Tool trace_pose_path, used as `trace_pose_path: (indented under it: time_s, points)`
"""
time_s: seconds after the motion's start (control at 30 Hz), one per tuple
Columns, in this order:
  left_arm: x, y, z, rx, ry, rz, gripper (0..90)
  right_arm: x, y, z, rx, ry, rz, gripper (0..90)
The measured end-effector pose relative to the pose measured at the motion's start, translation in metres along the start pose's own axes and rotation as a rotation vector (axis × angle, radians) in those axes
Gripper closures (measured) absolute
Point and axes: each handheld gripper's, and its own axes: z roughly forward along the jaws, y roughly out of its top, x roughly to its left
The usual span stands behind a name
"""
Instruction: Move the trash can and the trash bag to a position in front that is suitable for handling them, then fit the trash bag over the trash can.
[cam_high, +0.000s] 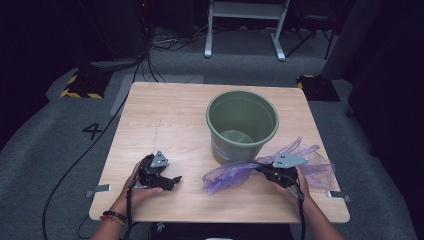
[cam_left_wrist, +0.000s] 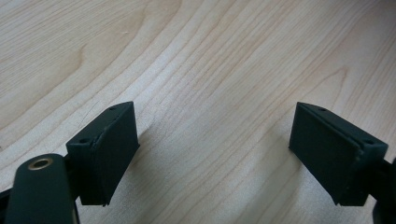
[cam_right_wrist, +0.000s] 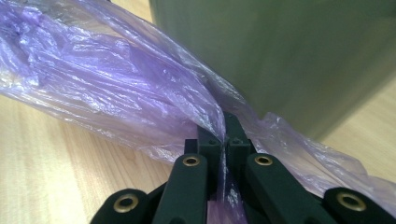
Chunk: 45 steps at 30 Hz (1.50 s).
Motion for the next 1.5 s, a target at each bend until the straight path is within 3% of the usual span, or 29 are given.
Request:
trace_pose_path:
  time_s: [0.4, 0.6, 0.67, 0.83, 1.17, 1.5]
  points:
    - [0.0, 0.0, 0.0, 0.001, 0.0, 0.003, 14.6, -0.003, 0.008, -0.045, -0.126, -0.032, -0.003, 89.8]
    - [0.0, 0.0, 0.0, 0.001, 0.0, 0.003, 14.6, -0.002, 0.009, -0.055, -0.168, -0.024, 0.008, 89.7]
    - [0.001, 0.001, 0.0, 0.0, -0.001, 0.004, 14.7, -0.004, 0.011, -0.06, -0.205, 0.008, 0.019, 89.8]
    - [0.001, 0.001, 0.0, 0.001, 0.0, 0.007, 14.6, -0.004, 0.017, -0.065, -0.237, 0.0, 0.011, 89.8]
    - [0.0, 0.0, 0.0, 0.0, 0.003, 0.006, 14.8, -0.005, 0.036, -0.082, -0.308, -0.043, -0.012, 89.7]
    - [0.0, 0.0, 0.0, 0.0, 0.001, 0.002, 14.8, -0.016, 0.048, -0.113, -0.384, -0.148, 0.016, 89.7]
